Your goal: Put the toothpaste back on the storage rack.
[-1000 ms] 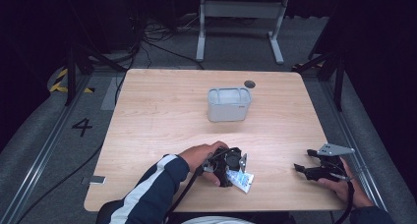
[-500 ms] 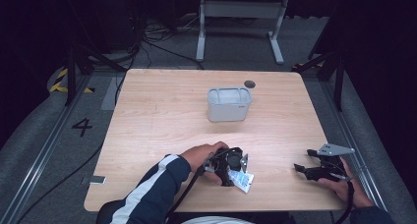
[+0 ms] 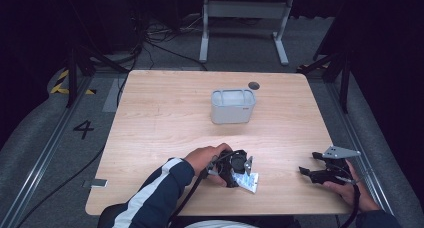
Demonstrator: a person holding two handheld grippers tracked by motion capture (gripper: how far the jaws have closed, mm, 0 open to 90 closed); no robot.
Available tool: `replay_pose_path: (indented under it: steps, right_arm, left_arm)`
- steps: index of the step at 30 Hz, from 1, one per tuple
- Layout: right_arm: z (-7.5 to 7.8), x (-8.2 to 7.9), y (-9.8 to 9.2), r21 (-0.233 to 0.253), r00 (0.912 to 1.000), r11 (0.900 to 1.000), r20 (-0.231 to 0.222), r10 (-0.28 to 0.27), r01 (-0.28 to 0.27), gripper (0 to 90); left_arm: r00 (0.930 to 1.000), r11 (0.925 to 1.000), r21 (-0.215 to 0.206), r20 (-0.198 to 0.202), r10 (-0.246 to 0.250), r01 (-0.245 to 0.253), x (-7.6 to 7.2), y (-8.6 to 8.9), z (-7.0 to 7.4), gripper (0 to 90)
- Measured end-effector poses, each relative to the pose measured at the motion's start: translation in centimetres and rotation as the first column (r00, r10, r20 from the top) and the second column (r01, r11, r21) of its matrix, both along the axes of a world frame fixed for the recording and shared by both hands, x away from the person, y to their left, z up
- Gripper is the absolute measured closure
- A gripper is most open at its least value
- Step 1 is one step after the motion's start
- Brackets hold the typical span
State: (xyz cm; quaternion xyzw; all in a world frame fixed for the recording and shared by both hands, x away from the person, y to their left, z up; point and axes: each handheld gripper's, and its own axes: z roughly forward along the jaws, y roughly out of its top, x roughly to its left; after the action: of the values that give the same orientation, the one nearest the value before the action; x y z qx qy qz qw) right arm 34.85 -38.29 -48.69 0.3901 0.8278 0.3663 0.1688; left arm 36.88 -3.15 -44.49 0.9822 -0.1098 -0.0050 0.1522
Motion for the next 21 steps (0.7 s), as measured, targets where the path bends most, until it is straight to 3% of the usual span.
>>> replay_pose_path:
  steps: [8,12,21]
  right_arm:
    - [0.0,0.0,0.0,0.0,1.0,1.0,0.0,0.0,0.0,15.6]
    - [0.0,0.0,0.0,0.0,1.0,1.0,-0.001,0.0,0.0,15.6]
    - [0.0,-0.1,0.0,-0.001,1.0,1.0,0.0,0.001,-0.001,15.6]
  left_arm:
    - [0.999,0.9973,-0.062,-0.023,0.038,-0.04,0.3,0.8,0.1,49.5]
    - [0.9989,0.9964,-0.073,-0.019,0.042,-0.044,0.3,1.0,0.3,52.1]
    - [0.9974,0.9932,-0.101,0.037,0.062,-0.058,0.5,2.0,1.1,57.1]
